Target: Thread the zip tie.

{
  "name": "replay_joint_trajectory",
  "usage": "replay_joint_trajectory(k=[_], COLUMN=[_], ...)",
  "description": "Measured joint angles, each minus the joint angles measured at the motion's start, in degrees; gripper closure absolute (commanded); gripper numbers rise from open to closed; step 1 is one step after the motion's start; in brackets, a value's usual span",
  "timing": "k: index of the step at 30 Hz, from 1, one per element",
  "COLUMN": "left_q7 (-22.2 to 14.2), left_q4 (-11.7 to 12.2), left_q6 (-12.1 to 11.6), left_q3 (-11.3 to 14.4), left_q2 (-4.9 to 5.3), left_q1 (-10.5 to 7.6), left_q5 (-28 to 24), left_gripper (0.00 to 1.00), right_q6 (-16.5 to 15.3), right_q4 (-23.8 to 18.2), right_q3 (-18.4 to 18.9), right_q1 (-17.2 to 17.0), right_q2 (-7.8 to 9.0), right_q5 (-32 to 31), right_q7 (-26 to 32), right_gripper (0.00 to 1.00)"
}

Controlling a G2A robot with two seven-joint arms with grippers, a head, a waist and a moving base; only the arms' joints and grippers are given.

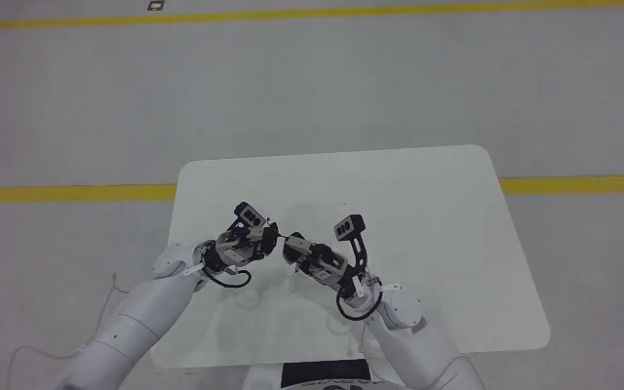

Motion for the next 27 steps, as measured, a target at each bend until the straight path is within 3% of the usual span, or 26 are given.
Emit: replay_joint_trajectory(k=[27], left_q7=[0.00], left_q4=[0.00], left_q6=[0.00], left_q3=[0.00], left_q2=[0.00], left_q1=[0.00], left_q5=[0.00], left_gripper=[1.00], right_q6=[0.00], right_q4=[-0.55], right_q3=[2.78], right_q1=[-1.65], right_q2=[-0.32], right_q5=[0.23], right_q7=[0.98], right_gripper=[1.00])
